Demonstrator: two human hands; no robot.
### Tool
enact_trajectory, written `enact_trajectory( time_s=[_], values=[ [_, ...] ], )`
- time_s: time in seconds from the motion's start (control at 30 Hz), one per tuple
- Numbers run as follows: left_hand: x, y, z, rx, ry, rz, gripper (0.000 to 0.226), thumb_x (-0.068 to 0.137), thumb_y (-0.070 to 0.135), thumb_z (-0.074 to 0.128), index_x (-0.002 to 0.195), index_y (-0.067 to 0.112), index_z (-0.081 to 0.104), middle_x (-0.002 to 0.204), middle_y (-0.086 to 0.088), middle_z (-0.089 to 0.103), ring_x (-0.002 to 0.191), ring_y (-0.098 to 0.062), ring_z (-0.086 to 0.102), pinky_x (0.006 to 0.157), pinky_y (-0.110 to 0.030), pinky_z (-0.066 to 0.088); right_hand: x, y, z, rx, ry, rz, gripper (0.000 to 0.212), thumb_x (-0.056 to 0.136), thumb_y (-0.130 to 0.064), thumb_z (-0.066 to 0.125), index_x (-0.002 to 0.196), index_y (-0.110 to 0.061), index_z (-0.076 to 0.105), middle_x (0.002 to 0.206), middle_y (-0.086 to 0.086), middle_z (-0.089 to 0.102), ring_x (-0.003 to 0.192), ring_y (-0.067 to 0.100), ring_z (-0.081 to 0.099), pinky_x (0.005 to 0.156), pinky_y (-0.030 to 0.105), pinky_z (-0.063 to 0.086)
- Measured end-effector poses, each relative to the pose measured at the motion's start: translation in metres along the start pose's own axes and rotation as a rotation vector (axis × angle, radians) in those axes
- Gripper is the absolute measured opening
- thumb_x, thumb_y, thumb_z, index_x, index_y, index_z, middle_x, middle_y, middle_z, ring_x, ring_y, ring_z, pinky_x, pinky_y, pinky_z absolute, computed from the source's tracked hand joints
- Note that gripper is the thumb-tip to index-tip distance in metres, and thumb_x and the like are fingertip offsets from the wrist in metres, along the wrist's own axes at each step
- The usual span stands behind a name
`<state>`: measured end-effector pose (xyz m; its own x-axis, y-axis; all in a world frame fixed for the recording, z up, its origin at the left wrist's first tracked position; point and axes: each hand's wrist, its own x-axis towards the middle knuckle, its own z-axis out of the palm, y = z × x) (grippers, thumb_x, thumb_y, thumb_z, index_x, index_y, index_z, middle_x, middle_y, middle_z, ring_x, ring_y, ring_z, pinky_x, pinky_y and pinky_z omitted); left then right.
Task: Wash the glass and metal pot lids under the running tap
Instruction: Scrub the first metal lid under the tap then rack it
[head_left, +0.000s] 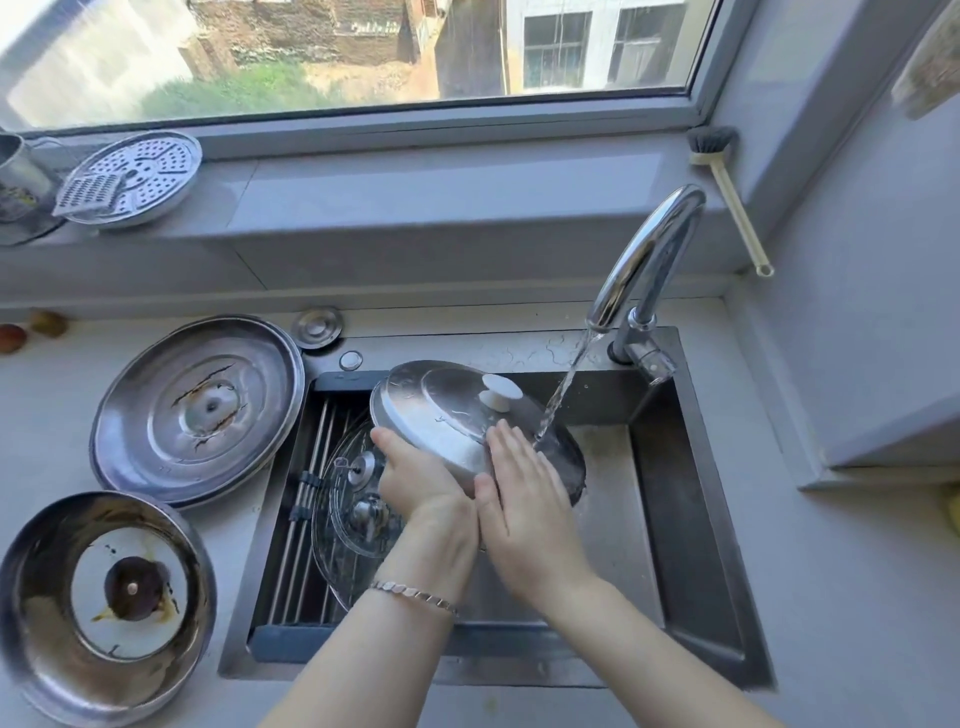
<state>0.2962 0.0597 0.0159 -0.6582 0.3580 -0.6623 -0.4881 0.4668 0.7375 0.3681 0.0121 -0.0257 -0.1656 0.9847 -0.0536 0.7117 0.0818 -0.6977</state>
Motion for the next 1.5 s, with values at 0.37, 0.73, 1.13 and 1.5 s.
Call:
enact_trajectory(
  time_s=[0.37,0.73,1.13,1.5],
  values=[
    [-0.013,0.003,0.008,-0.032,0.078,-0.121,0.061,0.095,0.049,0.033,0.129,0.000,0.047,0.137,-0.014,0.049,0.125,-0.028,0.046,0.102,-0.029,0.033,0.020,0.045,-0.023,0.133,0.241,-0.171,0.048,0.092,-0.048,0.040,0.108,-0.015,0.070,0.115,-0.006,0.066,0.113,0.000,0.055,0.100,0.016,0.035],
    [-0.035,-0.013,0.040,0.016,-0.077,-0.202,0.050,0.096,0.041,0.037,0.121,0.001,0.053,0.127,-0.014,0.056,0.113,-0.032,0.054,0.087,-0.031,0.043,0.015,0.063,-0.073,0.104,-0.073,0.082,0.038,0.098,-0.038,0.035,0.125,-0.026,0.058,0.131,-0.013,0.056,0.123,-0.001,0.047,0.105,0.022,0.033],
    [-0.005,0.004,0.054,0.106,-0.200,-0.315,0.044,0.097,0.037,0.038,0.122,0.003,0.050,0.104,-0.009,0.063,0.091,-0.029,0.062,0.086,-0.041,0.051,0.010,0.082,-0.087,0.241,-0.267,0.008,0.043,0.091,-0.049,0.037,0.132,-0.042,0.041,0.133,-0.034,0.035,0.121,-0.026,0.028,0.105,0.009,0.024],
    [-0.009,-0.015,0.039,0.202,-0.296,-0.145,0.045,0.095,0.048,0.036,0.103,0.008,0.054,0.091,-0.011,0.060,0.082,-0.027,0.059,0.079,-0.033,0.048,0.028,0.063,-0.054,0.144,-0.264,-0.097,0.066,0.083,-0.059,0.031,0.143,-0.032,0.027,0.151,-0.019,0.017,0.142,-0.002,0.011,0.118,0.027,0.008]
  ],
)
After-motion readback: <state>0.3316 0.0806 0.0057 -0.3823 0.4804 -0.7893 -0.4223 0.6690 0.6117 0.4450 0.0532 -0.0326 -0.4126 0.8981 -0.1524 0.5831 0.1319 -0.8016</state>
